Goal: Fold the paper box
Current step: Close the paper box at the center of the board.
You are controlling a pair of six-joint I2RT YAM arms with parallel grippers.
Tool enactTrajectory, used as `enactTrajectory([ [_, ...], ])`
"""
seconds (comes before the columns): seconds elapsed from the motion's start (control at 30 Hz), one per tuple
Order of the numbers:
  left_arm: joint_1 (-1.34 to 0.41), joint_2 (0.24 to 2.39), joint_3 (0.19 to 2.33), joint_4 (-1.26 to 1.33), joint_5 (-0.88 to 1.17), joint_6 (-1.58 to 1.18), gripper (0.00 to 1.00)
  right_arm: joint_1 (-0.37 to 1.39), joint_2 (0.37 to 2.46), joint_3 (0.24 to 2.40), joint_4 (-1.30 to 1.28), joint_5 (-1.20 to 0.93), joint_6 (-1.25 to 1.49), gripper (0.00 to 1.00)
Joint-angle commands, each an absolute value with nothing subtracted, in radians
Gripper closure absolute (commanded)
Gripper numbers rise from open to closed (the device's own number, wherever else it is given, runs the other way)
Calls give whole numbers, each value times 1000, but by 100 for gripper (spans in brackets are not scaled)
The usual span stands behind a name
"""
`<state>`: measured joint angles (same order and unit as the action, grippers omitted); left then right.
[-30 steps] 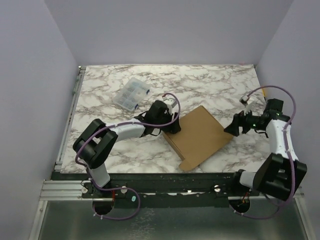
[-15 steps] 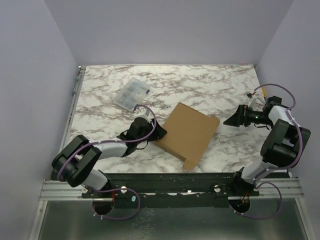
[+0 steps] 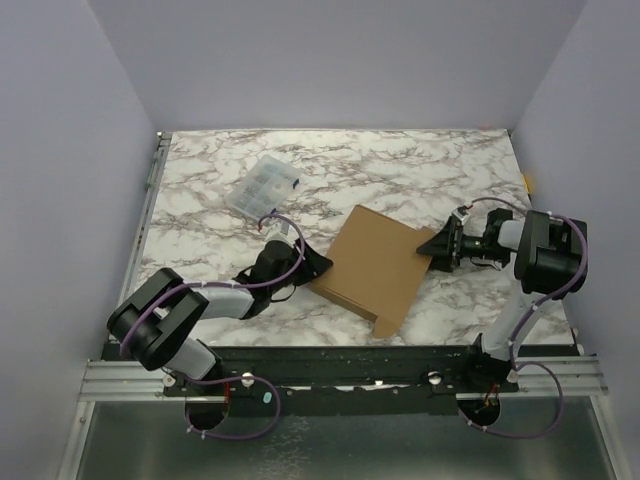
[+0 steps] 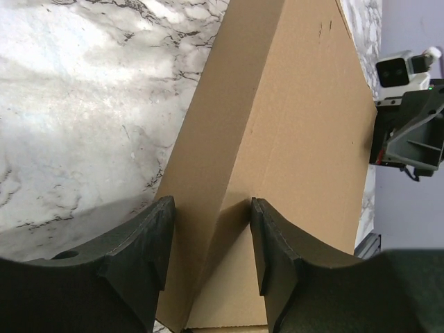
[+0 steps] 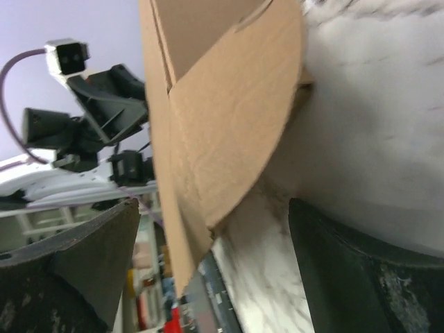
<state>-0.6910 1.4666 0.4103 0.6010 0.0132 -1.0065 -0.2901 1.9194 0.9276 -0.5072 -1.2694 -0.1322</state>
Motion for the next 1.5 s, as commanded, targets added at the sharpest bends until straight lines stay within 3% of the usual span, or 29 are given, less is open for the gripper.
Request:
enactTrajectory([
  [0.0, -698, 1517, 396, 601, 60, -1040, 48, -229, 1900, 828, -161, -1306, 154, 8],
  [0.23, -701, 1578, 383, 721, 91, -1106, 48, -221, 1880, 674, 170, -1180, 432, 2],
  [0.8, -789, 1702, 459, 848, 154, -1164, 51, -147, 1814, 702, 212, -1028, 437, 6],
  [0.87, -804, 1707, 471, 858, 152, -1168, 52, -136, 1796, 714, 195, -1017, 413, 8],
  [1.07, -821, 1717, 495, 869, 152, -1167, 51, -103, 1712, 736, 171, -1001, 345, 32],
  [1.47, -796, 1778, 579, 887, 164, -1132, 45, -62, 1550, 776, 122, -986, 256, 46],
])
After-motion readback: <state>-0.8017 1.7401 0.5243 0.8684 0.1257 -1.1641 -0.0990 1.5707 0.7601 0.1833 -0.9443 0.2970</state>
